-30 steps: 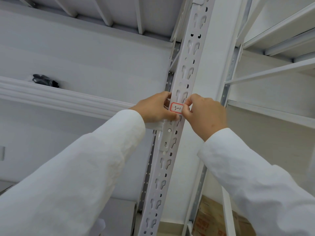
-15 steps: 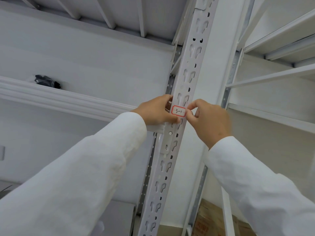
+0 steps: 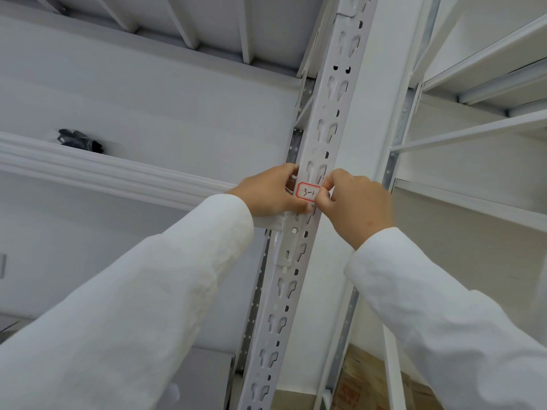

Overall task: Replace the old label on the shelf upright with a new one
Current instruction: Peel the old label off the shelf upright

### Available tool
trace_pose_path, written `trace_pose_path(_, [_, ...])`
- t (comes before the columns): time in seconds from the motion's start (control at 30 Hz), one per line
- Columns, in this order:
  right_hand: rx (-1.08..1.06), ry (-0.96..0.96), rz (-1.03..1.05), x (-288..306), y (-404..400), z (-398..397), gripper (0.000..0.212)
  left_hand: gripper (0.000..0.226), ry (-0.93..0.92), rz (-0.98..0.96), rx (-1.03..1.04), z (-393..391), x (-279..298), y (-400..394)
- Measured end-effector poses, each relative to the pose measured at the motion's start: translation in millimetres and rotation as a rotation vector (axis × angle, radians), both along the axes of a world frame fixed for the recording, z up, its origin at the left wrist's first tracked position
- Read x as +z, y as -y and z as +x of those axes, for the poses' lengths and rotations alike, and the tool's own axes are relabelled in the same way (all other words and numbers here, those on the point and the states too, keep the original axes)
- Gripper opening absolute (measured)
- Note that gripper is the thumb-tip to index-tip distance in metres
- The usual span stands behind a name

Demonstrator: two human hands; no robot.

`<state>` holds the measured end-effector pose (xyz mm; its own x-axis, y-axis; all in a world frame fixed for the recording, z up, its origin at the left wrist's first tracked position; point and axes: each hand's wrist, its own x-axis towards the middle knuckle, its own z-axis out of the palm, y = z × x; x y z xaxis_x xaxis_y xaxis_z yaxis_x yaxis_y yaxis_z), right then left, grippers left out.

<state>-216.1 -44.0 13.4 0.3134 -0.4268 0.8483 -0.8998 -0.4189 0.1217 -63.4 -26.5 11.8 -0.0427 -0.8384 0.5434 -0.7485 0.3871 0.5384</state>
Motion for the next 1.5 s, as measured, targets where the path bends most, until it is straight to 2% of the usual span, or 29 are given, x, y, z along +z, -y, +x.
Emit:
trace_pose_path(0.1, [0.026,0.012,0.006,0.1,1.7,-0.6,0.019,0.058,-0.001,0.0,-0.005,-0.1,0.5,-0.3])
trace_pose_path(0.23, [0.252,0.313,0.097,-5.2,6.1,-9.9,0.008,0.057,0.011,-0.004,0.005,0.1,0.7,-0.1])
trace_pose_path(0.3, [0.324,0.375,0.084,-10.2,8.6,-16.8,0.007,0.055,0.016,-0.004,0.009,0.5,0.3,0.6])
trace_pose_path(0.37, [0.318,0.303,0.019,-15.3,10.5,-22.6,0.003,0.053,0.014,-0.001,0.008,0.6,0.1,0.6])
trace_pose_path(0.5, [0.307,0.106,-0.186,-16.5,11.2,-27.1,0.018,0.055,0.003,0.0,-0.008,-0.3,0.5,-0.1])
trace_pose_path(0.6, [0.315,0.002,-0.261,-13.5,10.5,-26.6,0.022,0.055,-0.001,-0.001,-0.018,-1.1,0.6,-0.4])
trace_pose_path(0.67, [0.314,0.015,-0.227,-12.1,9.1,-23.6,0.019,0.055,-0.003,-0.002,-0.012,-0.6,0.4,0.1])
trace_pose_path(0.77, [0.313,0.171,-0.061,-11.8,8.2,-18.6,0.01,0.055,0.001,-0.003,0.0,1.1,0.1,2.0])
trace_pose_path(0.83, [0.297,0.233,-0.023,-11.6,8.0,-15.8,0.006,0.056,0.006,0.0,0.001,2.0,-0.3,3.5])
trace_pose_path(0.93, [0.267,0.258,0.004,-9.3,5.5,-11.9,0.009,0.063,0.003,0.004,-0.002,1.9,-0.9,3.7])
trace_pose_path(1.23, [0.049,0.143,0.04,3.8,-5.4,1.8,0.016,0.069,-0.011,0.017,-0.004,0.3,-0.2,1.3])
trace_pose_path(1.4, [-0.009,0.072,0.051,7.0,-6.6,5.8,0.019,0.055,-0.006,0.005,-0.002,0.5,-0.6,2.0])
trace_pose_path(1.5, [-0.001,0.054,0.055,7.4,-5.6,5.7,0.019,0.055,-0.004,0.001,0.001,0.5,0.0,1.4])
